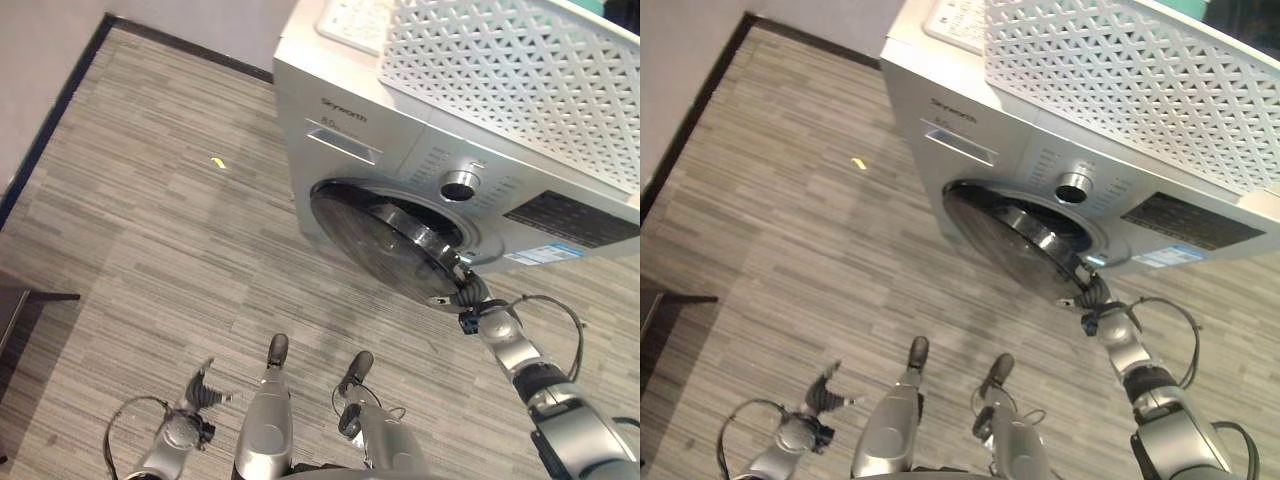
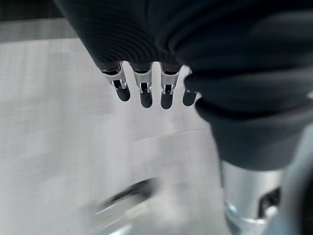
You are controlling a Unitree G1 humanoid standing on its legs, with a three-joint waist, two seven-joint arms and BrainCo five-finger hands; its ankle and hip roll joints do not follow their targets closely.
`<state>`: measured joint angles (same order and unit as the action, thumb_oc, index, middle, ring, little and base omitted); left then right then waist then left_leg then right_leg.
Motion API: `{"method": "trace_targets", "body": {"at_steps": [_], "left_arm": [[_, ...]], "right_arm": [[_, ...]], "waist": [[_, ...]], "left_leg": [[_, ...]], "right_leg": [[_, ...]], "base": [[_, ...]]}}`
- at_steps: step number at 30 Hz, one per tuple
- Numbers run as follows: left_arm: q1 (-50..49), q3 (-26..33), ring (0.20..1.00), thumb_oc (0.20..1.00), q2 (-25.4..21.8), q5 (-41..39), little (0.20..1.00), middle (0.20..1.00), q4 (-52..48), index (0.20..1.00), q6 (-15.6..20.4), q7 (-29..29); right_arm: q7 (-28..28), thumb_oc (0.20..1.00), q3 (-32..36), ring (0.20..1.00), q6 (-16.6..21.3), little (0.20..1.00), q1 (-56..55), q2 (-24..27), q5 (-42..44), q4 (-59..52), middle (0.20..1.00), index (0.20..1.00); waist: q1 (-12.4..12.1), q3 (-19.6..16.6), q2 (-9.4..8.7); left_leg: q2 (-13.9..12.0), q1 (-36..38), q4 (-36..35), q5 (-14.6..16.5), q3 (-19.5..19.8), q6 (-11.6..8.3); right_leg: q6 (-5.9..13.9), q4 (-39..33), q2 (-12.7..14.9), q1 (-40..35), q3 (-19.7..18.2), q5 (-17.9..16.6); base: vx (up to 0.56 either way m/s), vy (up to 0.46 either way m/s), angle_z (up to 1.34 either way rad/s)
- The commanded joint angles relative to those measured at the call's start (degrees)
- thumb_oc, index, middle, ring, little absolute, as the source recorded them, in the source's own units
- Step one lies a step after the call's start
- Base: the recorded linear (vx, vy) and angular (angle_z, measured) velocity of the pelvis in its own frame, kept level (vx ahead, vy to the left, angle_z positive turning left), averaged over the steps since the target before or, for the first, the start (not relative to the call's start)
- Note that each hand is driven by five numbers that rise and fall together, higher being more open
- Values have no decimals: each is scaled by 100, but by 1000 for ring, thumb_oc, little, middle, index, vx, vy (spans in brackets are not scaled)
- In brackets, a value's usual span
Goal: Grab the laundry basket,head to the washer,open it,put in the laundry and shut it.
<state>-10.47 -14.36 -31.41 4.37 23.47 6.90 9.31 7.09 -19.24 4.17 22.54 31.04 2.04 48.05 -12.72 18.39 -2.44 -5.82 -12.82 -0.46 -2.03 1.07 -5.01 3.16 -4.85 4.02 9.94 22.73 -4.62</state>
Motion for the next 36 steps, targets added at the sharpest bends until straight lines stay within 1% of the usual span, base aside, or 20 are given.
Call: {"method": "trace_targets", "body": {"at_steps": [1, 2, 3, 6, 7, 8, 12, 17, 19, 20, 21, 24, 25, 27, 28, 29, 30, 31, 33, 36], "left_arm": [[-794, 603, 1000, 1000, -793, -654, 1000, 1000, -652, 1000, 202, -841], [-1207, 980, 1000, 1000, -1137, -1031, 1000, 1000, -1427, 1000, 165, -1097], [-1906, 1888, 1000, 1000, -1872, -1880, 1000, 1000, -2940, 1000, 210, -1490], [-2363, 2573, 1000, 1000, -2232, -2397, 1000, 1000, -3689, 1000, 183, -1678], [-2588, 3079, 1000, 1000, -2395, -2753, 1000, 1000, -4396, 1000, 210, -1779], [-2635, 3209, 1000, 1000, -2382, -2924, 1000, 1000, -4778, 1000, 226, -1851], [-2409, 2927, 1000, 1000, -2239, -3552, 1000, 1000, -5349, 1000, 214, -1961], [-1945, 1530, 1000, 1000, -2366, -4007, 1000, 1000, -5557, 1000, -185, -2366], [-1675, 938, 1000, 1000, -2225, -3895, 1000, 1000, -5064, 1000, -290, -2336], [-1621, 891, 1000, 1000, -2218, -3888, 1000, 1000, -5030, 1000, -276, -2337], [-1182, 175, 1000, 1000, -1972, -3607, 1000, 1000, -4204, 1000, -446, -2367], [-420, -627, 1000, 1000, -1272, -2842, 1000, 1000, -2643, 1000, -586, -2221], [-136, -714, 1000, 1000, -986, -2474, 1000, 1000, -2062, 1000, -549, -2029], [473, -860, 1000, 1000, -550, -919, 1000, 1000, -1291, 1000, -508, -1889], [732, -754, 1000, 1000, -164, -679, 1000, 1000, -519, 1000, -542, -1483], [786, -786, 1000, 1000, -128, -666, 1000, 1000, -449, 1000, -501, -1462], [1194, -833, 1000, 1000, 145, -414, 1000, 1000, 98, 1000, -600, -1300], [2139, -892, 1000, 1000, 655, -50, 1000, 1000, 1329, 1000, -628, -633], [3073, -700, 1000, 1000, 960, -255, 1000, 1000, 2254, 1000, -694, 76], [4220, -682, 1000, 1000, 975, -223, 1000, 1000, 3442, 1000, -709, 427]], "right_arm": [[-759, 1000, -686, 1000, 349, 1000, -40, -254, -149, -774, 1000, 1000], [-963, 1000, -814, 1000, 324, 1000, -189, -263, -181, -1105, 1000, 1000], [-1406, 1000, -1007, 1000, 366, 1000, -621, -384, 131, -1616, 1000, 1000], [-1764, 1000, -1257, 1000, 387, 1000, -944, -381, 265, -2173, 1000, 1000], [-2049, 1000, -1391, 1000, 405, 1000, -1221, -290, 378, -2690, 1000, 1000], [-2186, 1000, -1409, 1000, 436, 1000, -1436, -122, 203, -3072, 1000, 1000], [-2097, 1000, -1179, 1000, 480, 1000, -1646, 157, -221, -3533, 1000, 1000], [-1915, 1000, -639, 1000, 519, 1000, -2048, 448, -427, -3595, 1000, 1000], [-1803, 1000, -509, 1000, 463, 1000, -2111, 441, -466, -3450, 1000, 1000], [-1802, 1000, -490, 1000, 462, 1000, -2115, 452, -467, -3450, 1000, 1000], [-1658, 1000, -317, 1000, 356, 1000, -2141, 435, -519, -3342, 1000, 1000], [-1457, 1000, -34, 1000, 204, 1000, -2209, 373, -478, -3339, 1000, 1000], [-1414, 1000, 26, 1000, 176, 1000, -2237, 372, -475, -3358, 1000, 1000], [-1369, 1000, 205, 1000, 96, 1000, -2450, 314, -494, -3537, 1000, 1000], [-1298, 1000, 254, 1000, 75, 1000, -2577, 238, -494, -3588, 1000, 1000], [-1298, 1000, 275, 1000, 71, 1000, -2576, 250, -494, -3594, 1000, 1000], [-1264, 1000, 247, 1000, 37, 1000, -2647, 199, -489, -3674, 1000, 1000], [-1212, 1000, 270, 1000, 14, 1000, -2805, 124, -390, -3767, 1000, 1000], [-1165, 1000, 249, 1000, 39, 1000, -3007, 79, -346, -3855, 1000, 1000], [-1133, 1000, 230, 1000, 63, 1000, -3276, 137, -273, -3734, 1000, 1000]], "waist": [[-148, -203, -224], [-163, -255, -181], [-251, -393, -15], [-273, -497, 35], [-331, -572, 99], [-344, -652, 150], [-291, -747, 189], [65, -855, 138], [214, -872, 70], [203, -873, 77], [400, -863, -32], [659, -853, -243], [699, -853, -312], [845, -858, -515], [921, -820, -638], [918, -827, -635], [1003, -775, -752], [1174, -711, -966], [1343, -619, -1168], [1574, -535, -1382]], "left_leg": [[154, -237, -118, -105, 250, 198], [135, -159, -141, -103, 250, 179], [109, 13, -208, -138, 308, 139], [110, 95, -286, -214, 364, 105], [98, 169, -345, -268, 450, 64], [77, 234, -370, -268, 516, 29], [60, 234, -404, -337, 554, 17], [-14, 329, -452, -297, 353, 22], [-58, 364, -451, -250, 274, 14], [-47, 341, -454, -278, 275, 21], [-102, 342, -454, -237, 174, 9], [-180, 254, -454, -240, 53, 0], [-189, 192, -454, -278, 25, 3], [-239, 111, -454, -274, -12, 4], [-275, 72, -454, -267, -37, -2], [-257, 29, -454, -303, -35, 6], [-289, -7, -454, -296, -59, -4], [-311, -173, -454, -366, -124, -5], [-388, -263, -454, -399, -211, -33], [-439, -320, -454, -446, -267, -76]], "right_leg": [[749, -15, 835, -41, -409, -248], [749, -15, 833, -124, -378, -218], [756, -15, 843, -315, -286, -150], [767, -15, 864, -422, -176, -121], [773, -15, 874, -558, -53, -78], [770, -15, 868, -685, 56, -17], [783, -15, 876, -721, 147, -19], [784, -15, 775, -611, -98, -22], [775, -15, 724, -561, -214, -6], [774, -15, 735, -538, -214, -28], [763, -15, 658, -431, -362, -16], [736, -15, 559, -214, -566, -39], [724, -15, 545, -123, -609, -73], [715, -15, 483, 29, -710, -87], [706, -15, 442, 109, -762, -100], [706, -15, 458, 150, -763, -125], [700, -15, 414, 229, -805, -142], [713, -15, 394, 465, -890, -265], [723, -15, 341, 625, -957, -350], [737, -15, 293, 724, -974, -414]], "base": [[37, -24, -1], [59, -48, -1], [58, -43, -3], [21, -44, 18], [47, -103, 37], [41, -110, 31], [-6, -31, 29], [-12, 1, -2], [-11, 7, -26], [-46, -11, -32], [-68, -24, -34], [-66, -39, -32], [-74, -55, -44], [-65, -67, -37], [-70, -41, -24], [-87, -48, -18], [-144, -32, -22], [-161, -42, -20], [-114, -17, -34], [-24, -12, -26]]}}
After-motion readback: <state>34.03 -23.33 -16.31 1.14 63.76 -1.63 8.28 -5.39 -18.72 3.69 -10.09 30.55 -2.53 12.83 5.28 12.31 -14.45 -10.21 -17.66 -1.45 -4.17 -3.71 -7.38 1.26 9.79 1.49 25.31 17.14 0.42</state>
